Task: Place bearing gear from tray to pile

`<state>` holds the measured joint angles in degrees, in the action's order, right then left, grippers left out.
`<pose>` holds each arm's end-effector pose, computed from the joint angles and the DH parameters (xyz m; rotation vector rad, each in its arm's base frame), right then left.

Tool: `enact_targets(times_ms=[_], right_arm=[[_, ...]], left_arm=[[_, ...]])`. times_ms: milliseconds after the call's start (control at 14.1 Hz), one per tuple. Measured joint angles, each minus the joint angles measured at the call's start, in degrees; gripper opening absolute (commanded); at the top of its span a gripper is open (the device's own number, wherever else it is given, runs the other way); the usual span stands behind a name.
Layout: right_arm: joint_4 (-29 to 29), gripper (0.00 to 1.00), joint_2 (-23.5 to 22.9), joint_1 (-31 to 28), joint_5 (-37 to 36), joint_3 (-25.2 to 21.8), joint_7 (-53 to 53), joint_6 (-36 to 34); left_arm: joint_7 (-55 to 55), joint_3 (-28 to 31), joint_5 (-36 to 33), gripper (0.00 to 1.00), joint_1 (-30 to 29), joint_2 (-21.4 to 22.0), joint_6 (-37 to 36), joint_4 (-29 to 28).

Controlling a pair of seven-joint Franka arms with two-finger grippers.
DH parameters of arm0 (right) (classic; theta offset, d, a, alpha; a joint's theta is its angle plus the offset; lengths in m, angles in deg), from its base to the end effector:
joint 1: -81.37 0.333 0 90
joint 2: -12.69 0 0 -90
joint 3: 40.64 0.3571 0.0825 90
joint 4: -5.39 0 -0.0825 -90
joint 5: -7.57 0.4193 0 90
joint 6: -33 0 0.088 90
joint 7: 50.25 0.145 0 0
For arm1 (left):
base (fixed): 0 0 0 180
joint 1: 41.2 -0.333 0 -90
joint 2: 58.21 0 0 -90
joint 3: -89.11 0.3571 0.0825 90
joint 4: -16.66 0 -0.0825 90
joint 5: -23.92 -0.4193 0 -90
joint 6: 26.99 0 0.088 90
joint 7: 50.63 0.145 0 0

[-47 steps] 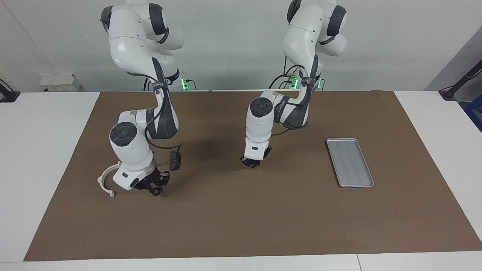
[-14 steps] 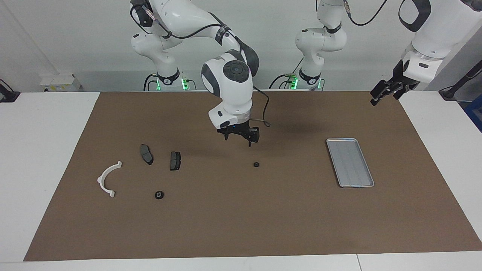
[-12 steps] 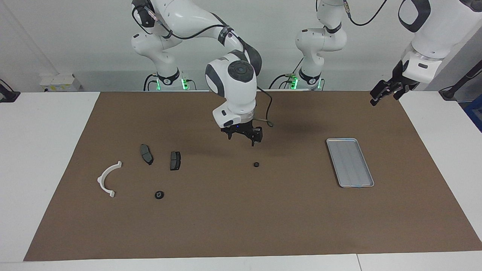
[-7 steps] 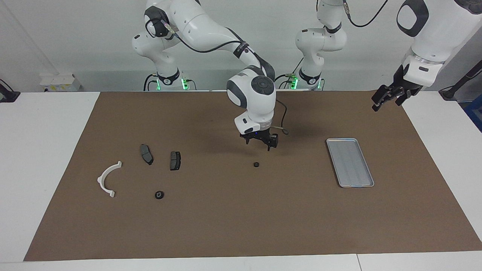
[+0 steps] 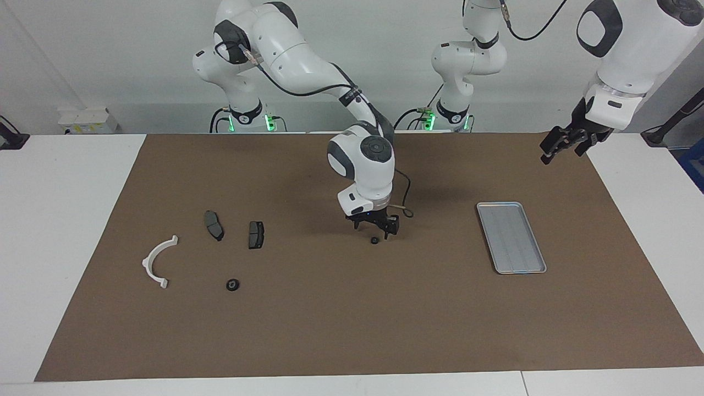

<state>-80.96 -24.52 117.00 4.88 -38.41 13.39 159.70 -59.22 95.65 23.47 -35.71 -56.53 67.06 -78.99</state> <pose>0.6145 0.4682 0.2648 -3.0354 0.6652 -0.0727 0.5841 0.0127 0.6006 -3.1262 -0.2627 -0.0024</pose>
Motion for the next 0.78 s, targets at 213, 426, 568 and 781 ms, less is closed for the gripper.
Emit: enact_targets(times_ms=[213, 426, 568, 781], right_arm=[[-0.1, 0.78, -0.4, 0.0, -0.4, 0.0, 0.0, 0.3], [-0.3, 0.69, -0.5, 0.0, -0.8, 0.0, 0.0, 0.5], [-0.3, 0.4, -0.5, 0.0, -0.9, -0.1, 0.0, 0.5], [-0.3, 0.0, -0.5, 0.0, -0.9, 0.0, 0.0, 2.1]], left_arm=[[0.0, 0.0, 0.0, 1.0, 0.0, 0.0, 0.0, 0.0], [0.0, 0.0, 0.0, 1.0, 0.0, 0.0, 0.0, 0.0], [0.0, 0.0, 0.0, 1.0, 0.0, 0.0, 0.0, 0.0], [0.0, 0.0, 0.0, 1.0, 0.0, 0.0, 0.0, 0.0]])
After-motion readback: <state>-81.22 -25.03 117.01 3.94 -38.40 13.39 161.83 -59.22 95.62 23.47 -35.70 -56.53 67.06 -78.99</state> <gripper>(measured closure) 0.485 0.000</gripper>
